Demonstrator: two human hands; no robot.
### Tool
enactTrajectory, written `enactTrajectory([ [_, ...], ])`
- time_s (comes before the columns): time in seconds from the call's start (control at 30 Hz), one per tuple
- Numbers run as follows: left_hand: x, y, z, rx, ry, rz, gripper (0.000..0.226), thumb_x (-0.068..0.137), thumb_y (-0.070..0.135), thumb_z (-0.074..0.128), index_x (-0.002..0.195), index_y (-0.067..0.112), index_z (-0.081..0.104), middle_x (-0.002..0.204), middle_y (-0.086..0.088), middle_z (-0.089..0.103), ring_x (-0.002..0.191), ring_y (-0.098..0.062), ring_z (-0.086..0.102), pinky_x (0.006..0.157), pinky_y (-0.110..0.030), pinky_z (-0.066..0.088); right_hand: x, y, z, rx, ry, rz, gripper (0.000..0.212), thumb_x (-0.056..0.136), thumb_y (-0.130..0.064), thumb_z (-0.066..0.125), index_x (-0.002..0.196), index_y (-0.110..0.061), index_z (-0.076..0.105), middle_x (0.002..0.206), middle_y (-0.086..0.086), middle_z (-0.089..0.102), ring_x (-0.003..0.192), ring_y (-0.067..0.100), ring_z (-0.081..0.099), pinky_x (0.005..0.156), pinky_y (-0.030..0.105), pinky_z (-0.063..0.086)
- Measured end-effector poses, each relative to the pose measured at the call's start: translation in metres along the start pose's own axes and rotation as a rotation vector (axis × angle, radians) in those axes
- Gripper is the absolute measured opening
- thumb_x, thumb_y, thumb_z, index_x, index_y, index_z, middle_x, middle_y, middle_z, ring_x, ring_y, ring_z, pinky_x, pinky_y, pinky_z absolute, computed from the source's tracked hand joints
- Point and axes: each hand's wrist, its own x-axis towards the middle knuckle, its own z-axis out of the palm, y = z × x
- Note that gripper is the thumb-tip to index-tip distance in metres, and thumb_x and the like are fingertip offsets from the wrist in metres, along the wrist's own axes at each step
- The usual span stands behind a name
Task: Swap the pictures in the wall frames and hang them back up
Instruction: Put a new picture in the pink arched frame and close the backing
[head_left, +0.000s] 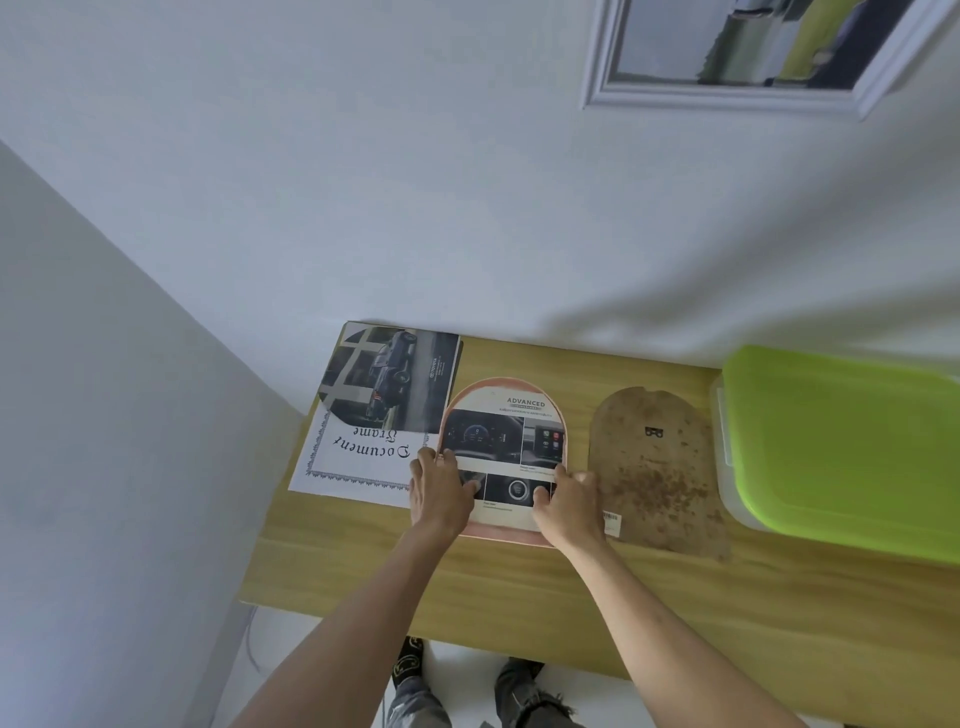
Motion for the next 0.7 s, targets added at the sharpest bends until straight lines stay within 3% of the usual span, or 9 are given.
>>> enactTrajectory([
  [0.1, 0.001, -0.005, 0.005, -0.040, 0.012, 0.000, 0.045, 0.091, 0.035, 0.065, 0.128, 0.012, 0.052, 0.138, -0.010, 0.033, 0.127, -0.029, 0.034, 0.101, -0.043, 0.041, 0.000, -0.003, 0.001, 0.063, -0.026, 0.015, 0.030, 0.095, -0.029, 0.051, 0.118, -0.013, 0.061, 0.133, 0.014, 0.043, 0.128, 0.028, 0.039, 0.100, 0.033, 0.040],
  [0.27, 0.001, -0.009, 0.009, -0.133, 0.044, -0.013, 0.017, 0.088, 0.029, 0.068, 0.092, 0.015, 0.060, 0.140, -0.008, 0.033, 0.126, -0.030, 0.035, 0.100, -0.047, 0.040, -0.006, -0.002, -0.001, 0.178, 0.007, -0.006, 0.033, 0.093, -0.030, 0.049, 0.117, -0.022, 0.071, 0.138, 0.012, 0.053, 0.136, 0.028, 0.033, 0.105, 0.036, 0.035],
  [0.37, 0.002, -0.011, 0.010, -0.120, 0.053, -0.004, 0.020, 0.089, 0.030, 0.067, 0.101, 0.014, 0.062, 0.143, -0.009, 0.031, 0.129, -0.031, 0.033, 0.103, -0.046, 0.038, -0.011, -0.010, -0.010, 0.258, 0.141, -0.056, 0.027, 0.096, -0.025, 0.054, 0.104, -0.010, 0.076, 0.122, 0.015, 0.064, 0.130, 0.028, 0.044, 0.101, 0.035, 0.037],
  [0.47, 0.002, -0.012, 0.010, -0.113, 0.049, -0.009, 0.025, 0.089, 0.032, 0.067, 0.108, 0.016, 0.062, 0.145, -0.009, 0.030, 0.131, -0.031, 0.032, 0.105, -0.046, 0.037, -0.012, -0.018, -0.015, 0.511, 0.104, -0.015, 0.018, 0.092, -0.030, 0.062, 0.090, -0.014, 0.069, 0.097, 0.001, 0.071, 0.099, 0.018, 0.066, 0.081, 0.033, 0.052],
  [0.5, 0.001, -0.012, 0.010, -0.116, 0.049, -0.012, 0.025, 0.089, 0.033, 0.067, 0.108, 0.016, 0.062, 0.145, -0.008, 0.030, 0.131, -0.030, 0.032, 0.106, -0.046, 0.037, -0.012, -0.021, -0.018, 0.595, 0.075, 0.024, 0.015, 0.091, -0.030, 0.066, 0.097, -0.016, 0.067, 0.100, -0.002, 0.070, 0.094, 0.014, 0.067, 0.078, 0.029, 0.054],
  [0.57, -0.001, -0.010, 0.008, -0.120, 0.045, -0.020, 0.027, 0.089, 0.034, 0.067, 0.110, 0.018, 0.062, 0.145, -0.008, 0.029, 0.131, -0.030, 0.032, 0.106, -0.047, 0.036, -0.009, -0.021, -0.020, 0.690, 0.078, 0.083, 0.030, 0.087, -0.025, 0.072, 0.113, -0.018, 0.058, 0.110, -0.002, 0.064, 0.096, 0.013, 0.064, 0.082, 0.032, 0.055],
  [0.7, -0.005, -0.007, 0.003, -0.108, 0.028, -0.020, 0.050, 0.089, 0.038, 0.067, 0.133, 0.021, 0.052, 0.148, -0.010, 0.026, 0.135, -0.030, 0.027, 0.109, -0.046, 0.034, -0.004, -0.011, -0.022, 0.750, 0.101, 0.154, 0.054, 0.082, -0.006, 0.073, 0.126, -0.019, 0.044, 0.108, 0.004, 0.064, 0.089, 0.020, 0.067, 0.073, 0.039, 0.059],
])
